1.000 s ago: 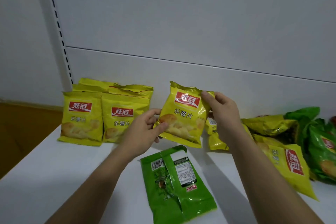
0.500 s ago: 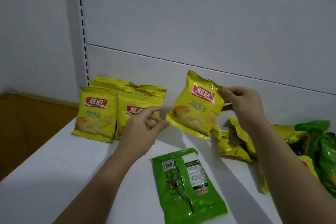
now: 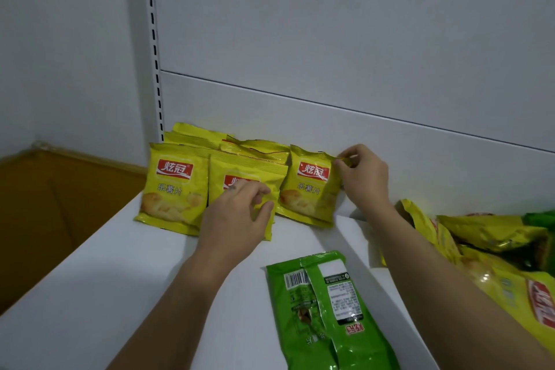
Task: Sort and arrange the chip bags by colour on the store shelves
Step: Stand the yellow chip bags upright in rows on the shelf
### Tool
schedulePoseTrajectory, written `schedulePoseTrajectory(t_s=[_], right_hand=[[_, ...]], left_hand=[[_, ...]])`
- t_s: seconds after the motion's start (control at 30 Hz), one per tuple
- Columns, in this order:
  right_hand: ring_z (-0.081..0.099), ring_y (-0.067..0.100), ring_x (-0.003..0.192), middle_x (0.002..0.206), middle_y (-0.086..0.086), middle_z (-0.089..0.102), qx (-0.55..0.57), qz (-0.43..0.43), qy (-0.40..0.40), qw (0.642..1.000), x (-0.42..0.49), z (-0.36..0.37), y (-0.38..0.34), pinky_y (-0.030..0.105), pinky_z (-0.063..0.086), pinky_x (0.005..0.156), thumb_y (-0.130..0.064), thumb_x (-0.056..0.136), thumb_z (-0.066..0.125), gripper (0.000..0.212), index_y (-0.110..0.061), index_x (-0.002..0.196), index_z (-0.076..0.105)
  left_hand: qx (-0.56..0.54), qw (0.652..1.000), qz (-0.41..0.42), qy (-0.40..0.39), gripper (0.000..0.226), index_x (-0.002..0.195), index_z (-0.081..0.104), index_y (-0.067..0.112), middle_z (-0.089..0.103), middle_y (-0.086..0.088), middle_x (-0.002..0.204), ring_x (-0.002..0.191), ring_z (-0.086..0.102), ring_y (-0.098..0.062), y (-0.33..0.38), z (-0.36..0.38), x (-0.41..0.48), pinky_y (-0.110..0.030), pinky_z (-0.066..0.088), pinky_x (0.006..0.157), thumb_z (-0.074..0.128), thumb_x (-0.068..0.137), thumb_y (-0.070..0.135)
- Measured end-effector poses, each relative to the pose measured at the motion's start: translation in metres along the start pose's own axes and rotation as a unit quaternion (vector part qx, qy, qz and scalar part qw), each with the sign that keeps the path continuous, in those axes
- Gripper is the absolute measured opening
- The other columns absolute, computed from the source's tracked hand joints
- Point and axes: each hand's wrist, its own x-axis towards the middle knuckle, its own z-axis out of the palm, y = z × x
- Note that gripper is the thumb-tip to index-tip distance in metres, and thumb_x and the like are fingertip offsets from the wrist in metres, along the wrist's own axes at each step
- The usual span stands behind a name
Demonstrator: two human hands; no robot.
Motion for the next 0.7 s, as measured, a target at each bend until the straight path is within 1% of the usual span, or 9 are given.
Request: schedulePoseTrajectory(t_s=[0.13, 0.23, 0.3, 0.33, 0.4, 0.5, 0.57, 0.63, 0.7], right_hand=[[0.060, 0.019, 0.093, 0.105, 0.001, 0.065, -0.044, -0.009, 0.017, 0.999, -0.011, 0.000, 0.001, 0.037, 0.052, 0.082, -0.032, 0.085, 0.070, 0.020, -0.023, 0.101, 0.063], [0.058, 0.021, 0.102, 0.119, 0.005, 0.057, -0.058, 0.000, 0.005, 0.998, -0.015, -0.016, 0.003, 0.029, 0.045, 0.083, -0.033, 0.083, 0.073, 0.042, -0.019, 0.120, 0.057], [0.058, 0.021, 0.109, 0.128, 0.008, 0.051, -0.068, 0.003, -0.005, 0.998, -0.021, -0.033, 0.006, 0.029, 0.043, 0.086, -0.029, 0.083, 0.073, 0.052, -0.019, 0.129, 0.052], [0.057, 0.020, 0.111, 0.130, 0.008, 0.049, -0.068, -0.004, -0.003, 0.998, -0.027, -0.043, 0.009, 0.030, 0.043, 0.088, -0.026, 0.083, 0.072, 0.052, -0.019, 0.131, 0.051], [0.058, 0.017, 0.109, 0.128, 0.006, 0.051, -0.073, -0.017, 0.010, 0.997, -0.041, -0.062, 0.020, 0.027, 0.042, 0.086, -0.020, 0.086, 0.069, 0.044, -0.018, 0.127, 0.054], [0.061, 0.017, 0.098, 0.117, 0.004, 0.059, -0.131, -0.014, 0.042, 0.990, -0.064, -0.083, 0.042, 0.028, 0.043, 0.079, -0.017, 0.086, 0.065, 0.031, -0.019, 0.116, 0.061], [0.062, 0.021, 0.094, 0.110, 0.004, 0.062, -0.157, 0.002, 0.059, 0.986, -0.075, -0.090, 0.055, 0.030, 0.044, 0.075, -0.016, 0.085, 0.064, 0.025, -0.018, 0.110, 0.065], [0.062, 0.025, 0.095, 0.106, 0.004, 0.064, -0.173, 0.005, 0.059, 0.983, -0.086, -0.090, 0.059, 0.034, 0.045, 0.075, -0.016, 0.083, 0.065, 0.023, -0.018, 0.106, 0.066], [0.061, 0.028, 0.095, 0.102, 0.004, 0.065, -0.201, -0.052, 0.065, 0.976, -0.096, -0.083, 0.054, 0.034, 0.045, 0.075, -0.015, 0.081, 0.068, 0.021, -0.016, 0.102, 0.069]], left_hand=[[-0.011, 1.000, 0.007, -0.013, 0.017, 0.100, 0.064, 0.027, 0.057, 0.013, 0.086, 0.073, 0.054, -0.009, 0.003, 0.001, -0.003, -0.037, 0.052, 0.060, 0.060, 0.086, 0.035], [-0.016, 0.999, 0.015, -0.027, 0.020, 0.099, 0.064, 0.028, 0.056, 0.014, 0.085, 0.073, 0.053, -0.007, 0.011, 0.005, -0.007, -0.037, 0.052, 0.061, 0.056, 0.084, 0.038], [-0.023, 0.998, 0.029, -0.046, 0.021, 0.099, 0.065, 0.027, 0.055, 0.015, 0.086, 0.073, 0.053, -0.005, 0.020, 0.009, -0.010, -0.036, 0.051, 0.061, 0.056, 0.084, 0.039], [-0.029, 0.997, 0.037, -0.059, 0.021, 0.100, 0.065, 0.027, 0.055, 0.015, 0.086, 0.073, 0.053, -0.005, 0.025, 0.012, -0.011, -0.035, 0.051, 0.062, 0.057, 0.084, 0.039], [-0.041, 0.994, 0.054, -0.088, 0.021, 0.101, 0.064, 0.027, 0.055, 0.017, 0.090, 0.075, 0.053, -0.003, 0.035, 0.018, -0.009, -0.034, 0.051, 0.065, 0.059, 0.085, 0.039], [-0.035, 0.986, 0.069, -0.150, 0.020, 0.107, 0.062, 0.028, 0.056, 0.015, 0.102, 0.084, 0.053, -0.003, 0.051, 0.026, 0.001, -0.034, 0.051, 0.073, 0.063, 0.089, 0.037], [-0.003, 0.979, 0.065, -0.192, 0.026, 0.113, 0.061, 0.028, 0.056, 0.011, 0.113, 0.094, 0.055, -0.008, 0.062, 0.031, 0.012, -0.035, 0.051, 0.079, 0.061, 0.089, 0.039], [0.043, 0.974, 0.044, -0.216, 0.033, 0.120, 0.056, 0.028, 0.054, 0.007, 0.123, 0.100, 0.057, -0.013, 0.069, 0.039, 0.022, -0.036, 0.051, 0.082, 0.058, 0.091, 0.042], [0.089, 0.967, 0.024, -0.239, 0.040, 0.127, 0.051, 0.026, 0.052, 0.001, 0.129, 0.106, 0.058, -0.018, 0.074, 0.047, 0.029, -0.036, 0.050, 0.086, 0.055, 0.091, 0.043]])
